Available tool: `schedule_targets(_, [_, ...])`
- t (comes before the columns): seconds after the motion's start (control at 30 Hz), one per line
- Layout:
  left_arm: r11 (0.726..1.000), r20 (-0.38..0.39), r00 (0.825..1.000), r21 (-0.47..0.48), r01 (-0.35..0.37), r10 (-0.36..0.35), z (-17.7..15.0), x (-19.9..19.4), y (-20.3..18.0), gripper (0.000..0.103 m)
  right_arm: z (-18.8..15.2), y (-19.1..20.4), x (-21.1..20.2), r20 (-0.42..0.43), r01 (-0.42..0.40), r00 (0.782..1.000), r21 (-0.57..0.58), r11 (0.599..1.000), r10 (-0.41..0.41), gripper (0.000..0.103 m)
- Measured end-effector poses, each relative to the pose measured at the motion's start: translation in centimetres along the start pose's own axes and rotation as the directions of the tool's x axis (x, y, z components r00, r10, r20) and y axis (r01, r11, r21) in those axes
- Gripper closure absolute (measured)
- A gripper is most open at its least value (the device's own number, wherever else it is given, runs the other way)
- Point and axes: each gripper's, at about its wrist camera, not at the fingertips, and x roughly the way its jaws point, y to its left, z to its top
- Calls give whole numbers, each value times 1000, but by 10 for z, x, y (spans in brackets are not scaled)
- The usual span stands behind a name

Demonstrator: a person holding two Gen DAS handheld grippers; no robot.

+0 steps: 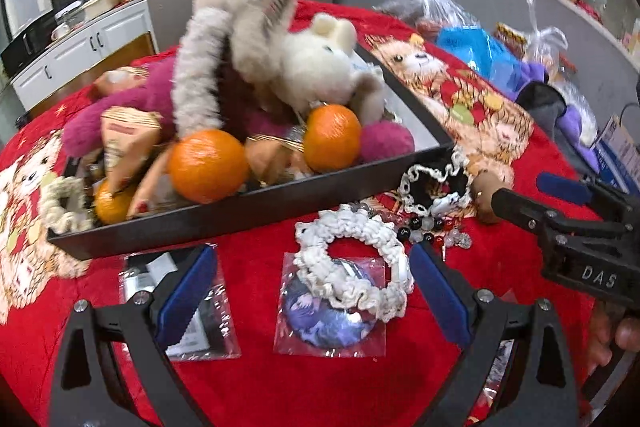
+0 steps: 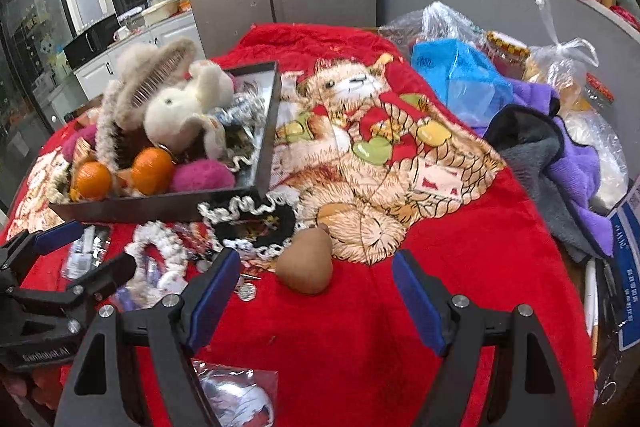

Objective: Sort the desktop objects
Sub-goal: 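Grasp the white beaded bracelet with the left tool while the right tool grasps the brown sponge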

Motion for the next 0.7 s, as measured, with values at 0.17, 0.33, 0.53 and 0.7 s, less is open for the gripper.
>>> schedule_targets(0.17, [1000, -19, 1000, -14, 20, -20, 0, 20, 2, 5, 0, -12, 16, -36, 4, 999, 26, 1000, -3, 23])
schedule_targets(0.33, [999, -16, 999, -28, 38, -39, -2, 25, 9, 5, -1, -18, 23, -49, -28, 998, 60, 998, 31, 23])
schedule_targets(0.53, [998, 3, 998, -30, 57, -57, -4, 28, 11, 7, -6, -12, 32, -56, -31, 998, 49, 998, 34, 23])
schedule_targets(0.7, [1000, 12, 1000, 8, 28, -28, -6, 28, 7, 31, -11, -5, 35, -57, 11, 998, 2, 1000, -10, 27])
